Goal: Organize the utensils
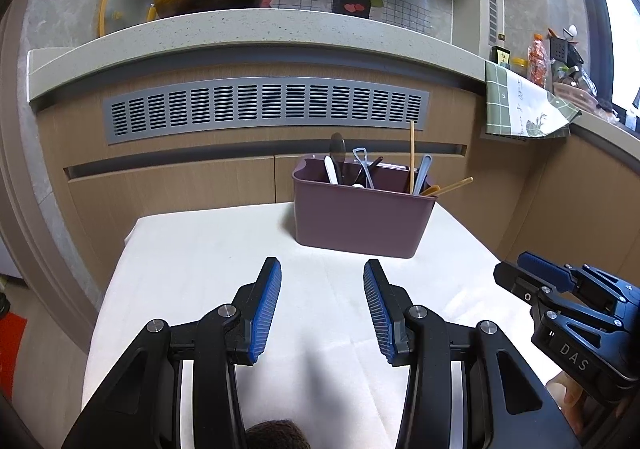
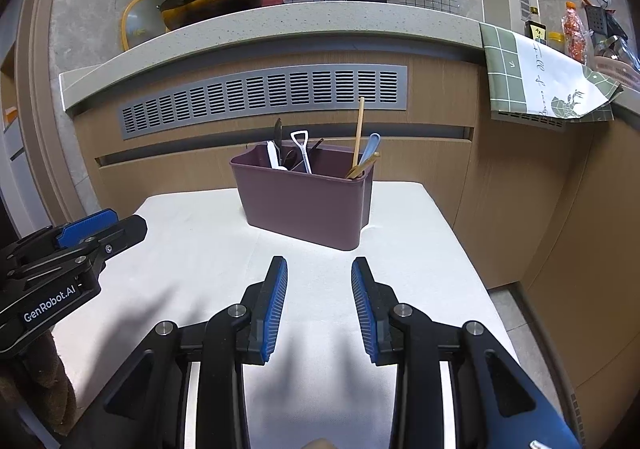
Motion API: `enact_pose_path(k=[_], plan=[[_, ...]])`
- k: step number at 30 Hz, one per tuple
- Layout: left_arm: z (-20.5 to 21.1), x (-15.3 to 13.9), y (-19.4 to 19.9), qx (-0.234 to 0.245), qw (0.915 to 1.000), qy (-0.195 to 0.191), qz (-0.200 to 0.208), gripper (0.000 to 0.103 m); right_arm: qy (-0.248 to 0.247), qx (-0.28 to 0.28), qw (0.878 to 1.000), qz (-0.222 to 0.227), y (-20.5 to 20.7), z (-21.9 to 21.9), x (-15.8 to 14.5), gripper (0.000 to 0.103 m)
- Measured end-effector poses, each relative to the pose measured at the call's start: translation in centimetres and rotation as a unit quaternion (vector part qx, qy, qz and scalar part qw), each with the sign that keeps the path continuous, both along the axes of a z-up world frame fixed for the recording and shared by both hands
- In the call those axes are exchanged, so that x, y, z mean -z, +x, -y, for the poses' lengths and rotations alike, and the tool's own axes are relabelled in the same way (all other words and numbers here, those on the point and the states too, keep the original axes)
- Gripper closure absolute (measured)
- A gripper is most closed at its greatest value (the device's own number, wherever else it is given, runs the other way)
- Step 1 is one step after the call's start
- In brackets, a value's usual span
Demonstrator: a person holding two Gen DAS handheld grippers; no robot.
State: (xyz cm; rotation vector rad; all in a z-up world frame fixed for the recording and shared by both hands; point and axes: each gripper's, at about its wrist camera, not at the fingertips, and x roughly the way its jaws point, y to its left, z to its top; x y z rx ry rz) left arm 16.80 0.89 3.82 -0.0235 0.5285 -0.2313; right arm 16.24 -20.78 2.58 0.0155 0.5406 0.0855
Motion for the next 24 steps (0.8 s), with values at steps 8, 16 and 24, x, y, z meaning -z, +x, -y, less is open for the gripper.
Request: enact_pose_path(k=[8,16,24], plan=[[0.09,0.03,-0.06,0.003,1.0000,0.001,0.000,0.059,0.000,0.000,1.000,0.000,0.00,0.08,0.01,0.072],[0.16,0.09,-0.09,0.005,1.0000,0.004,-0.001,0.059,0.000,0.003,1.000,0.001,-0.16,0.32,-0.14,0.072],[0.28,0.28,-0.06,0.009,0.9999,0.006,-0.002,0.059,0.000,0.004,1.000,-0.001,-0.11,0.39,-0.07,0.072]])
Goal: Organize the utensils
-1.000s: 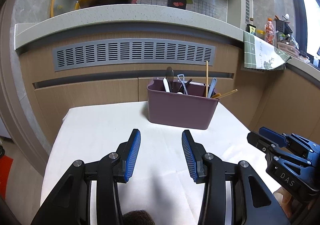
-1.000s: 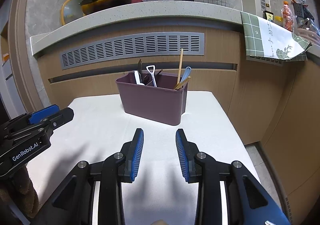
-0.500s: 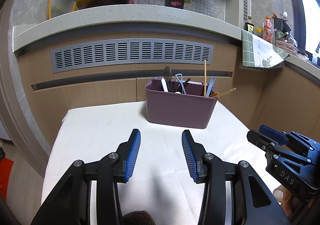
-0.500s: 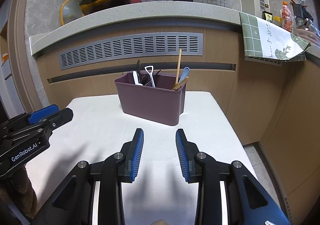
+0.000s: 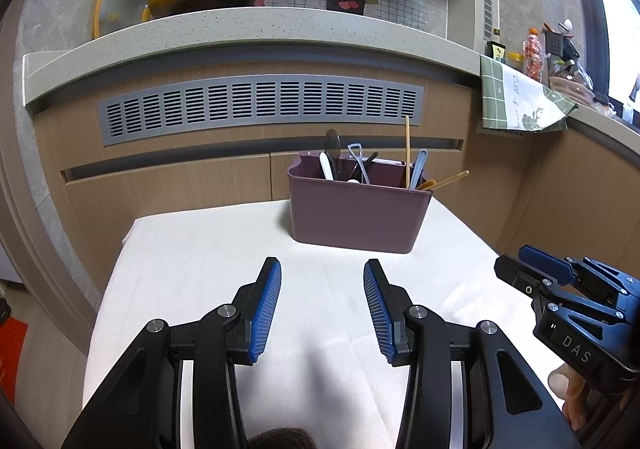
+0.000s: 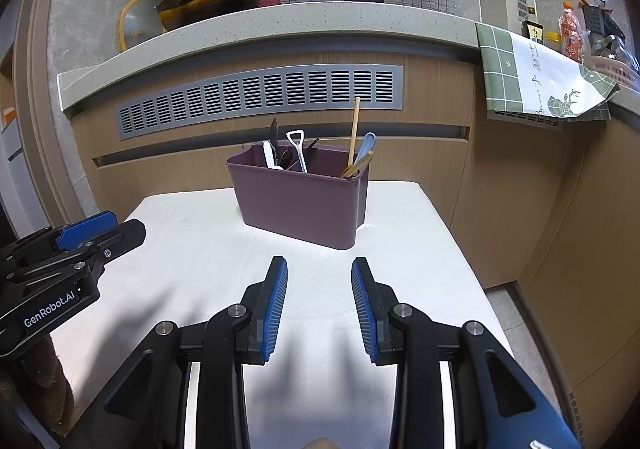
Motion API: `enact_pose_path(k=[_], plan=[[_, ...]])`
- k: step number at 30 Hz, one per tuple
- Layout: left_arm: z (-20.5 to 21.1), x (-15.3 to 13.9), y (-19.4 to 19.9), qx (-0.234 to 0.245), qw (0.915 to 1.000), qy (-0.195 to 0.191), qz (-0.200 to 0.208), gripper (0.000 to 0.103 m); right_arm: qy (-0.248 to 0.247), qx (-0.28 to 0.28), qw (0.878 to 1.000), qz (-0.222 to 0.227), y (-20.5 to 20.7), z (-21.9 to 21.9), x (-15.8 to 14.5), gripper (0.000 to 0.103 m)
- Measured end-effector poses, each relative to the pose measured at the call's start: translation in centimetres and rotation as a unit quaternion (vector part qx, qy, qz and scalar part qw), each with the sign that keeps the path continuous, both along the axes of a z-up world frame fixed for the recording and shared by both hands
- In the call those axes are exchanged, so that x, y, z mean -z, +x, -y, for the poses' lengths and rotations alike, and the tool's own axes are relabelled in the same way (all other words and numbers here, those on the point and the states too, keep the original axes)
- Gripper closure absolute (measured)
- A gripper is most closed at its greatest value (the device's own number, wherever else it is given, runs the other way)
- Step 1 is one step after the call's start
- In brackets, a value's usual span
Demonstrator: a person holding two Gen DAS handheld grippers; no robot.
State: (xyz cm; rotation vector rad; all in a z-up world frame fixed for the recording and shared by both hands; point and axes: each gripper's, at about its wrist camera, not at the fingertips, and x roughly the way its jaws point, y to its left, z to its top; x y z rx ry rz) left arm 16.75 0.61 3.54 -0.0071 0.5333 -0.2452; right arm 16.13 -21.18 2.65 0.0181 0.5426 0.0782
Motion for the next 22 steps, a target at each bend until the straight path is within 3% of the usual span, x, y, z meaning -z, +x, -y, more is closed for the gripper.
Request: enact_pose_path(k=[15,22], plan=[[0.1,0.4,0.0,0.002,0.9999,0.003,-0.009,0.059,-0.004,0.005,1.000,0.002,-0.1,-0.1,0.0,0.072],[-0.8,1.1,0.3,-0.003,0.9996,-0.015,-0.022,0.059,-0.005,0.004,1.000,-0.001,-0.1,-0.3,0.1,0.072]])
